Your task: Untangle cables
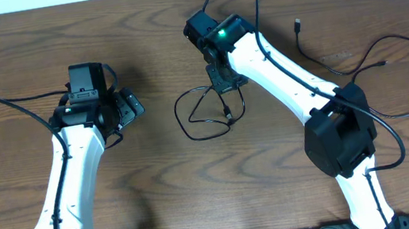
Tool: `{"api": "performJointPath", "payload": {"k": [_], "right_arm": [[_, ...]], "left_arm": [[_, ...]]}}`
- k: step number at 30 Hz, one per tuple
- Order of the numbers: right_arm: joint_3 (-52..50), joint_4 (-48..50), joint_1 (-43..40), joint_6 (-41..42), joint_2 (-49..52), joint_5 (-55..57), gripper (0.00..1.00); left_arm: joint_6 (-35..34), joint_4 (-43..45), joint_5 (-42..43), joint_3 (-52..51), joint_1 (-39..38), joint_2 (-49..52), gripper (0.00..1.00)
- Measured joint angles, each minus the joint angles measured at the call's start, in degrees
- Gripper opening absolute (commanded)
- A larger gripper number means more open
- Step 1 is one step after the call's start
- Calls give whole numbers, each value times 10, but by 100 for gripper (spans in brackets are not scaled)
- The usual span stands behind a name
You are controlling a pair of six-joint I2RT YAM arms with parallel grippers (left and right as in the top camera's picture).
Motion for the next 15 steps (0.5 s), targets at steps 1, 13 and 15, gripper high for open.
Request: {"api": "performJointPath", "payload": {"k": [1, 13, 15], "right_arm": [[0, 0, 0, 0, 0, 0, 1], [-15, 9, 0, -4, 0, -22, 24], [-15, 9, 0, -5, 0, -23, 29]], "left_arm": [[0, 0, 0, 0, 0, 0, 98], [0, 0, 0, 0, 0, 0, 98], [0, 0, 0, 0, 0, 0, 98]]}}
